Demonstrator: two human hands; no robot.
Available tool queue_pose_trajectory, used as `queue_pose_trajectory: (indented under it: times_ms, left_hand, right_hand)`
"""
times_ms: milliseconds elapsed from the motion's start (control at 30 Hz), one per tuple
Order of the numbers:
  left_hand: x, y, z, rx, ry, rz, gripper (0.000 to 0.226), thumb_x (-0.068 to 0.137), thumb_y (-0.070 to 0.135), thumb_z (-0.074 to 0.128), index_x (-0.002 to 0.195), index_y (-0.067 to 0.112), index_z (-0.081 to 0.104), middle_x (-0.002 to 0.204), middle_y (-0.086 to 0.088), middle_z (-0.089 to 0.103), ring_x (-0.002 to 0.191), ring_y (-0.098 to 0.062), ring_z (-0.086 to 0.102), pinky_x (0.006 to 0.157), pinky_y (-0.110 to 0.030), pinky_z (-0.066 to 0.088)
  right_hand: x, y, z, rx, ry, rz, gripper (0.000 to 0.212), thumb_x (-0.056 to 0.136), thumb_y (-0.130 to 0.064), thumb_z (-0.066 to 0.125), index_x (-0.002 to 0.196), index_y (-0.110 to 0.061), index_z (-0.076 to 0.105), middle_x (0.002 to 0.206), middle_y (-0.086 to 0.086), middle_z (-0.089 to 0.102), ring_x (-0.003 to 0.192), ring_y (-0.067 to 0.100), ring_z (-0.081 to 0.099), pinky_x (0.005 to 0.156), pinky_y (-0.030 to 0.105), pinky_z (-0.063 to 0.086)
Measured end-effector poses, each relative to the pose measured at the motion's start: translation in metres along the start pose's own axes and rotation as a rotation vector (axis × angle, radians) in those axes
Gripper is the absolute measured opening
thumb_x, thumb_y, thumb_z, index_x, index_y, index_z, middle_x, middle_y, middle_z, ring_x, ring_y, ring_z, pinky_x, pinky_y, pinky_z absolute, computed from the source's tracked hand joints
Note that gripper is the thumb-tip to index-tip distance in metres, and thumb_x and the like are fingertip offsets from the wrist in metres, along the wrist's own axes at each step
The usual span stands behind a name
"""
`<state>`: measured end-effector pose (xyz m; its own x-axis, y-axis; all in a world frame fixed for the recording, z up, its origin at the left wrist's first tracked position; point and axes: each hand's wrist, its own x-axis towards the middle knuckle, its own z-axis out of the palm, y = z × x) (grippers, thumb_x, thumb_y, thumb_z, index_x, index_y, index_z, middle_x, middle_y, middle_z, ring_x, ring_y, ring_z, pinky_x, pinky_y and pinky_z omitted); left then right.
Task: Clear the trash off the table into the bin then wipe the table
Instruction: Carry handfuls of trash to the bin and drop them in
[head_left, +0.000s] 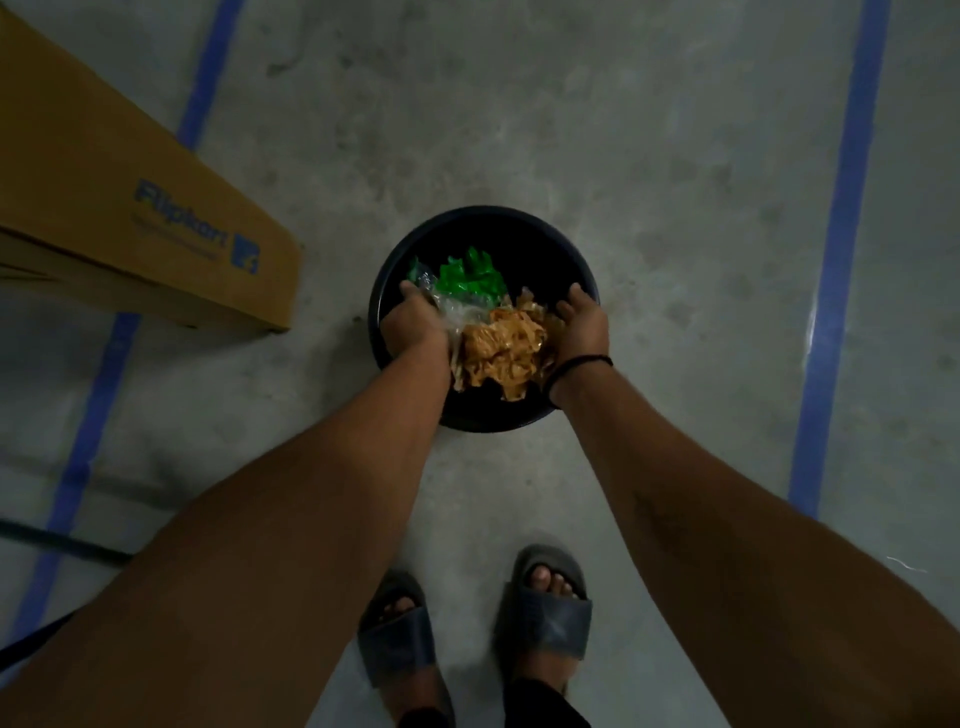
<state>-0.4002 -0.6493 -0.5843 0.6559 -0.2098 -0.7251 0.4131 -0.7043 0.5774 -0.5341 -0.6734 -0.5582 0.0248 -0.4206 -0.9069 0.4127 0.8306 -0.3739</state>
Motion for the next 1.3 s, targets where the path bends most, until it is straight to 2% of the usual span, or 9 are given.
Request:
queue_pose_trajectory:
  times_ms: [167,333,433,600,767,900,1100,1233,1300]
  left_hand:
    - [0.000,0.003,-0.015,-0.013,0.165,0.020,0.054,0.100,0.043,0.041,0.117,-0.004,0.063,0.121,-0.022,0.064,0.115,-0.034,0.059,0.094,-0.034,0.047]
    - [-0.007,0.009,-0.018,-0.126,0.140,0.010,0.049,0.097,0.046,0.045,0.098,0.004,0.070,0.103,-0.017,0.069,0.099,-0.033,0.066,0.090,-0.043,0.054]
    - [-0.019,0.016,-0.016,-0.139,0.080,0.004,0.057,0.100,0.048,0.035,0.100,0.002,0.069,0.102,-0.013,0.066,0.102,-0.025,0.063,0.094,-0.036,0.049]
    - [-0.027,0.014,-0.010,-0.126,-0.173,-0.065,0.059,0.101,0.053,0.028,0.100,0.005,0.062,0.095,-0.004,0.062,0.102,-0.023,0.062,0.074,-0.021,0.043]
    - [-0.025,0.015,-0.023,-0.323,-0.403,-0.121,0.081,0.091,0.073,0.016,0.127,0.016,0.060,0.149,-0.012,0.042,0.136,-0.033,0.039,0.113,-0.056,0.026]
    - [-0.031,0.018,-0.036,-0.381,-0.417,-0.087,0.084,0.092,0.072,0.008,0.139,0.018,0.049,0.158,-0.009,0.028,0.148,-0.027,0.018,0.116,-0.053,0.011]
    - [-0.096,0.045,-0.070,-0.333,-0.507,0.110,0.072,0.099,0.060,0.012,0.139,0.012,0.048,0.152,-0.007,0.039,0.143,-0.019,0.030,0.115,-0.034,0.024]
    - [-0.163,0.082,-0.120,-0.298,-0.477,0.273,0.055,0.103,0.049,0.023,0.123,0.012,0.058,0.119,0.003,0.064,0.105,0.002,0.061,0.078,-0.012,0.046]
    - [-0.200,0.105,-0.154,-0.323,-0.411,0.343,0.051,0.103,0.047,0.025,0.121,0.015,0.059,0.120,0.005,0.063,0.098,0.009,0.058,0.084,-0.012,0.041]
  right_hand:
    - [0.006,-0.009,-0.003,-0.018,-0.102,-0.037,0.057,0.092,-0.052,0.044,0.126,-0.008,0.057,0.119,0.016,0.065,0.109,0.034,0.062,0.096,0.044,0.049]
    - [-0.020,-0.011,-0.011,-0.191,-0.243,-0.103,0.048,0.088,-0.054,0.051,0.118,-0.018,0.064,0.116,0.008,0.069,0.113,0.030,0.061,0.092,0.042,0.048]
    - [-0.038,0.018,-0.006,-0.595,-0.219,-0.472,0.078,0.078,-0.058,0.055,0.147,-0.029,0.036,0.153,0.008,0.038,0.140,0.024,0.036,0.113,0.048,0.032]
    - [-0.037,0.054,0.007,-1.257,-0.408,-1.059,0.053,0.093,-0.049,0.031,0.143,-0.036,0.040,0.161,0.003,0.016,0.149,0.027,0.013,0.116,0.050,0.012]
    - [0.012,0.039,0.002,-1.300,-0.128,-0.805,0.042,0.102,-0.034,0.037,0.143,-0.031,0.043,0.162,0.010,0.007,0.147,0.033,0.018,0.119,0.046,0.022]
    - [-0.004,0.024,0.010,-1.189,-0.166,-0.704,0.045,0.104,-0.036,0.034,0.148,-0.031,0.033,0.163,0.008,0.009,0.148,0.028,0.015,0.120,0.043,0.020]
    - [-0.093,0.011,0.044,-0.910,-0.203,-0.652,0.046,0.103,-0.038,0.036,0.145,-0.020,0.041,0.152,0.005,0.039,0.139,0.017,0.037,0.116,0.038,0.031]
    - [-0.195,-0.013,0.068,-0.785,-0.230,-0.643,0.044,0.104,-0.035,0.036,0.141,-0.015,0.045,0.138,0.001,0.053,0.127,0.015,0.048,0.110,0.036,0.039]
    - [-0.250,-0.024,0.079,-0.791,-0.277,-0.656,0.044,0.103,-0.036,0.037,0.142,-0.016,0.044,0.143,0.002,0.049,0.131,0.014,0.045,0.111,0.035,0.038]
